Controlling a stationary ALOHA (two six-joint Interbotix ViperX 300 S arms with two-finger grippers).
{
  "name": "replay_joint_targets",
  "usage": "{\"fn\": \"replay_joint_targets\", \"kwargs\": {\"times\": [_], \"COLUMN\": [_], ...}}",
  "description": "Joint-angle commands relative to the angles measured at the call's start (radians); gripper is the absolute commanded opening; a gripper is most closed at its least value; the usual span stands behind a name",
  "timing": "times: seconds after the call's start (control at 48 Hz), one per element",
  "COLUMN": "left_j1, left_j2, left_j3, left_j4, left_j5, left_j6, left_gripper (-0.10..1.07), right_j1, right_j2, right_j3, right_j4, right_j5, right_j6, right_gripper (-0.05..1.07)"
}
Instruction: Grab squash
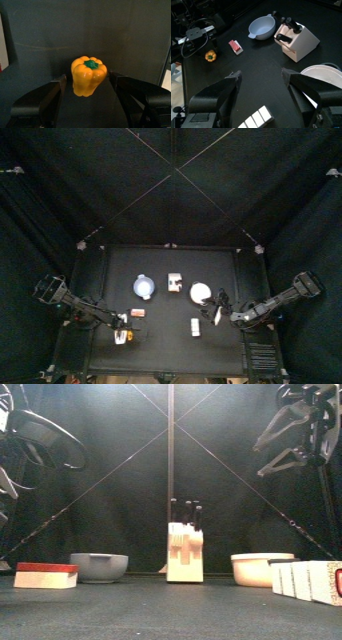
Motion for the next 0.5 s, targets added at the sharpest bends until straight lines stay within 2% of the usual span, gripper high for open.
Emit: {"fn": "replay_joint_targets", "kwargs": {"times": [0.0, 0.479], "left_j1": [-0.012, -0.017], "left_j2": [0.015, 0.072], "left_j3": [-0.021, -0.015], "left_j4": [0.002, 0.026], "left_j5": [-0.006, -0.026], "left_j6": [0.002, 0.003], "left_gripper": [0.99, 0.99], "right_j1": [-0.003, -0.003], "right_j2": [-0.002, -0.002], "right_j3": [-0.009, -0.008], "right_j4": [-0.002, -0.002], "right_j5": [0.002, 0.003], "right_j6": [0.0, 0.0], "right_gripper": [0.95, 0.95]}}
